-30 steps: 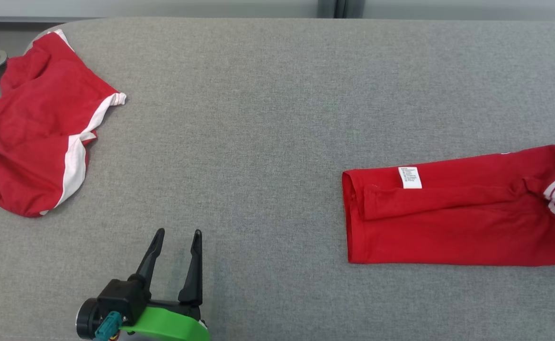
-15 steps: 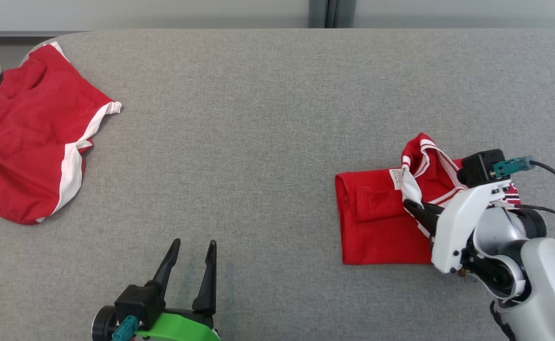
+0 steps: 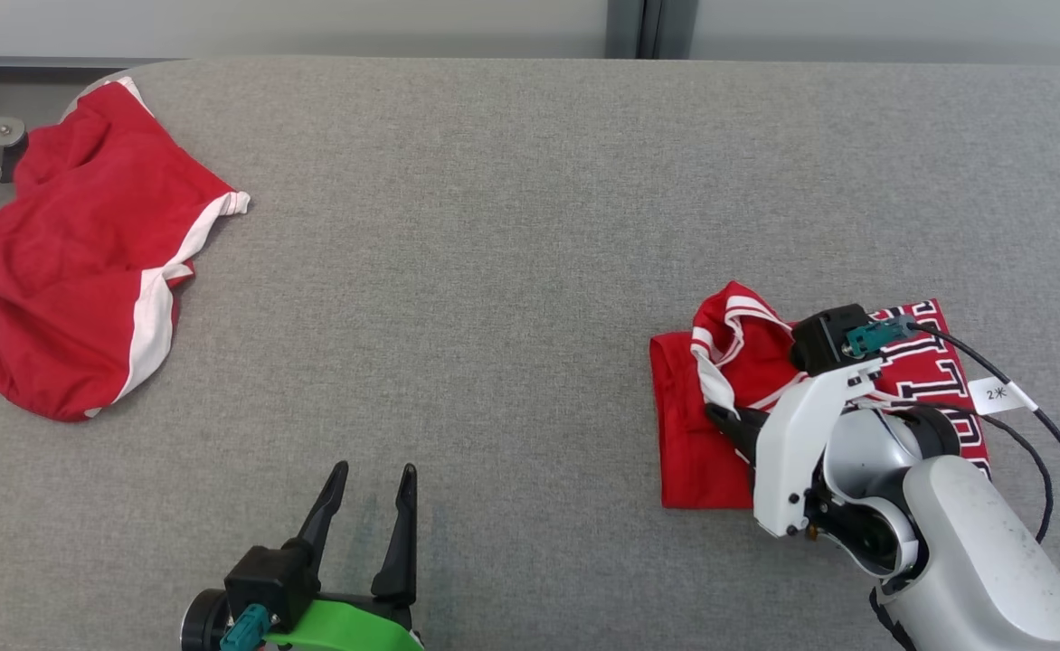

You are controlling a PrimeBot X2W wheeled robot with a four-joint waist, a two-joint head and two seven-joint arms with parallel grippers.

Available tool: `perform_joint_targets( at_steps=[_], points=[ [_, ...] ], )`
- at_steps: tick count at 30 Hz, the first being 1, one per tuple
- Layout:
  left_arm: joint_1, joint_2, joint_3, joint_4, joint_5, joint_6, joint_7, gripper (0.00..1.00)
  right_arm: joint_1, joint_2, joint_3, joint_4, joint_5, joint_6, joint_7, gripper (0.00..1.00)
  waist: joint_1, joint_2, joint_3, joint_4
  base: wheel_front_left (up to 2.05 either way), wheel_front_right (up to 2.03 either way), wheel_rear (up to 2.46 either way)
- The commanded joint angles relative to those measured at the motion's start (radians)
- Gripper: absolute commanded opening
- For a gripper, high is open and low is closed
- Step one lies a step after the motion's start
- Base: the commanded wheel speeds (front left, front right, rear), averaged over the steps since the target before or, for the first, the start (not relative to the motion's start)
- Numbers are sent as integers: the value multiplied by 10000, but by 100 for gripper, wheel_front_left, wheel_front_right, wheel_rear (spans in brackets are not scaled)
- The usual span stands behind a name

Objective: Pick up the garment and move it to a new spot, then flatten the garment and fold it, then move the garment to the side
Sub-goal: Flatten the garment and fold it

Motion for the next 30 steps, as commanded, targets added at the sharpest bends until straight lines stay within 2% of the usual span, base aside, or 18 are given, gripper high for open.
perform_joint_targets(
  at_steps=[1,2,3,4,5,6,7,11,15,19,23,30],
  points=[
    [-51,10,7,-5,-26,51,-29,100,-135,137,26,42,110,1,-175,0,0,0,-18,-23,0,0,0],
    [-42,10,17,-11,-34,56,-29,100,-175,219,-38,100,76,1,-344,0,0,0,-35,-43,0,0,0],
    [-31,10,25,-15,-31,60,-29,100,-200,310,-25,124,67,1,-496,25,0,0,-57,-64,0,0,0],
    [-18,10,37,-35,-29,62,-29,100,-202,440,-9,162,128,1,-684,40,0,0,-85,-90,0,0,0],
    [-5,10,47,-50,-18,62,-29,100,-185,543,-29,205,182,1,-843,45,0,0,-103,-117,0,0,0],
    [9,10,49,-59,-5,66,-29,100,-190,660,-54,235,200,1,-1081,59,0,0,-121,-148,0,0,0],
    [19,10,50,-75,8,65,-29,100,-208,737,-62,249,225,1,-1289,100,0,0,-143,-184,0,0,0],
    [127,10,17,-53,59,78,-29,100,-55,1006,-32,291,338,1,-1991,100,0,0,-278,-309,0,0,0],
    [299,11,1,-47,46,114,-29,100,252,1055,56,-206,449,1,-2998,100,0,0,-465,-383,0,0,0],
    [490,11,31,-85,34,152,-29,100,765,415,307,-1231,195,1,-4187,100,0,0,-688,-451,0,0,0],
    [647,11,101,-166,13,236,-29,100,1584,-177,-425,-1866,-568,1,-5856,100,0,0,-878,-492,0,0,0],
    [969,11,112,-216,44,347,-29,100,3274,-290,-2725,-1252,-1838,3,-8425,100,0,0,-1318,-596,0,0,0]
  ],
)
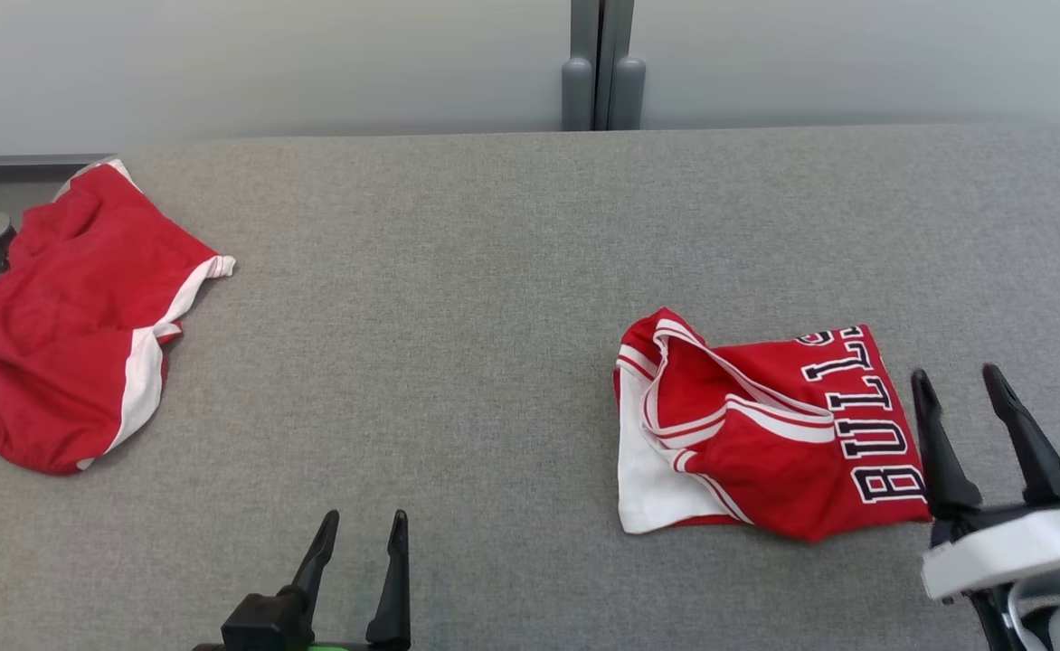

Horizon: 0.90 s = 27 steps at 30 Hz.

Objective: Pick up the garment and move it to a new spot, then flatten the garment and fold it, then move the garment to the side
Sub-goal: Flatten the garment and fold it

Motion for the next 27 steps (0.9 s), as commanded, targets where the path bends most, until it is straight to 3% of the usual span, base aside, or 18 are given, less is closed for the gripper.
perform_joint_targets(
  at_steps=[1,7,9,11,12,20,27],
  points=[
    [189,13,50,-34,49,65,-29,100,377,-17,-314,276,-328,-1,-353,100,0,0,-214,-63,0,0,0],
    [513,14,252,-250,173,196,-29,100,1044,-69,-1186,1245,-1581,-2,-953,100,0,0,-497,-202,0,0,0],
    [606,14,345,-320,192,199,-29,100,1029,33,-1287,1315,-1694,-2,-948,94,0,0,-539,-232,0,0,0],
    [635,14,428,-409,260,186,-29,100,920,79,-1240,1438,-1732,-4,-953,28,0,0,-487,-258,0,0,0],
    [633,14,463,-452,266,176,-29,100,831,112,-1139,1546,-1716,-2,-953,0,0,0,-437,-267,0,0,0],
    [218,14,566,-534,446,-59,-29,100,-858,227,671,3701,-1983,-5,-946,0,0,0,144,-229,0,0,0],
    [68,16,619,-467,418,-124,-29,100,-1950,682,1289,5509,-2303,-7,-949,0,0,0,277,206,0,0,0]
  ],
)
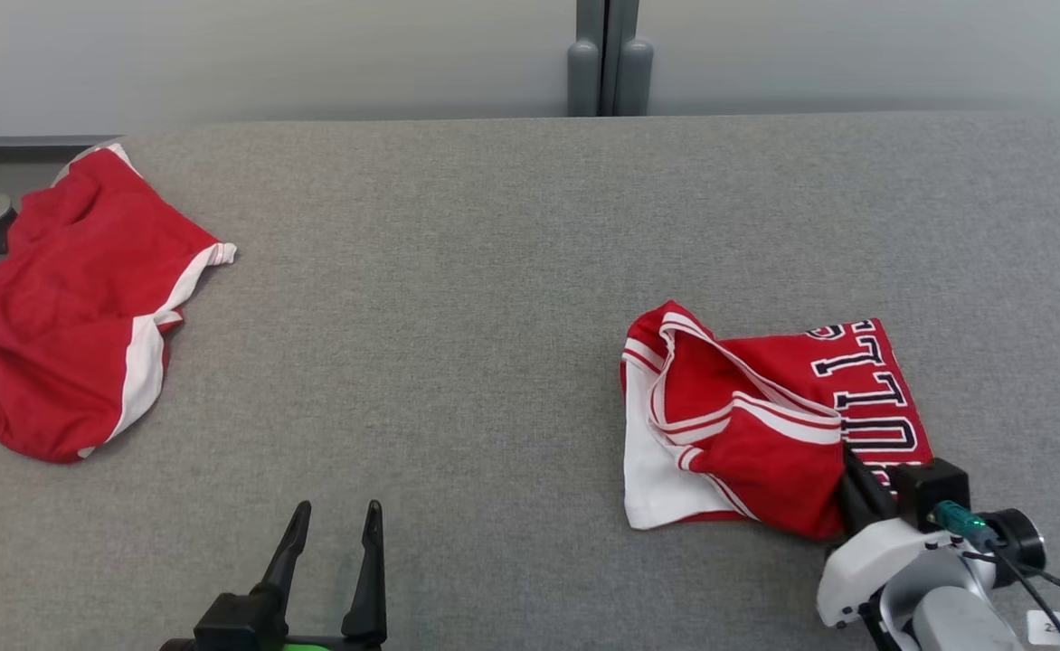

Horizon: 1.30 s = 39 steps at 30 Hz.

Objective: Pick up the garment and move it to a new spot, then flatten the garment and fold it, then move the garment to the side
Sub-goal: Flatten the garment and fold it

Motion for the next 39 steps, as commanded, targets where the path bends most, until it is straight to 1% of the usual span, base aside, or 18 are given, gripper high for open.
perform_joint_targets(
  at_steps=[1,9,16,23,27,33,35,39],
  points=[
    [-141,20,39,22,-47,-14,-29,100,-221,142,233,131,-71,-15,-25,0,0,-1,48,196,0,0,0],
    [-155,20,-91,60,-211,83,-29,100,-739,510,1603,786,-214,-15,-1,0,0,-1,-93,602,0,0,0],
    [-76,20,-240,83,-285,185,-29,100,-1378,712,2496,1523,-379,-13,479,0,0,-1,-236,872,0,0,0],
    [2,20,-382,125,-389,244,-29,100,-1649,873,3246,1971,1,-15,1012,0,0,-1,-423,1071,0,0,0],
    [121,19,-412,88,-410,338,-29,100,-1464,897,3888,1811,463,-15,1073,0,0,-1,-572,1125,0,0,0],
    [346,19,-370,78,-404,431,-29,100,-1099,516,4561,1150,1047,-15,833,0,0,-1,-907,1054,0,0,0],
    [424,19,-365,80,-412,467,-29,100,-951,360,4516,759,1265,-15,646,0,0,-1,-1036,1002,0,0,0],
    [524,19,-390,9,-473,544,-29,100,-593,-27,3820,-160,1475,-15,306,0,0,-1,-1192,837,0,0,0]
  ],
)
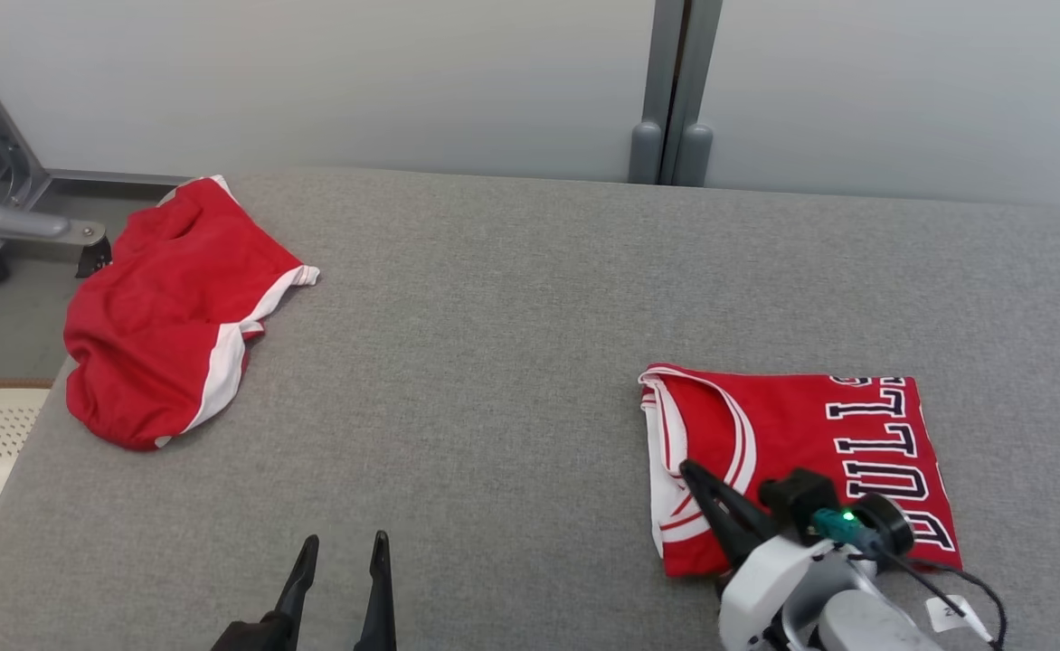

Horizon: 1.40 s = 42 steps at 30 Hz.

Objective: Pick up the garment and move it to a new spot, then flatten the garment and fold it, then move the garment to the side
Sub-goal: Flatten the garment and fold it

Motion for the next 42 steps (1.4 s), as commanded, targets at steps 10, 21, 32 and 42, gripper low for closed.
perform_joint_targets(
  at_steps=[10,21,32,42],
  points=[
    [58,19,-93,-110,28,25,-29,100,573,-690,-1685,-1347,-265,-15,374,0,0,0,-4,-461,0,0,0],
    [-433,19,-140,168,-6,-232,-29,100,-446,-736,-491,-75,129,-15,1557,0,0,0,611,-75,0,0,0],
    [-383,19,-162,210,-143,-117,-29,100,-598,-487,1009,455,761,-15,1415,0,0,0,526,151,0,0,0],
    [-135,19,-114,153,-76,-39,-29,100,-816,-147,618,777,1022,-15,123,0,0,0,86,-242,0,0,0]
  ],
)
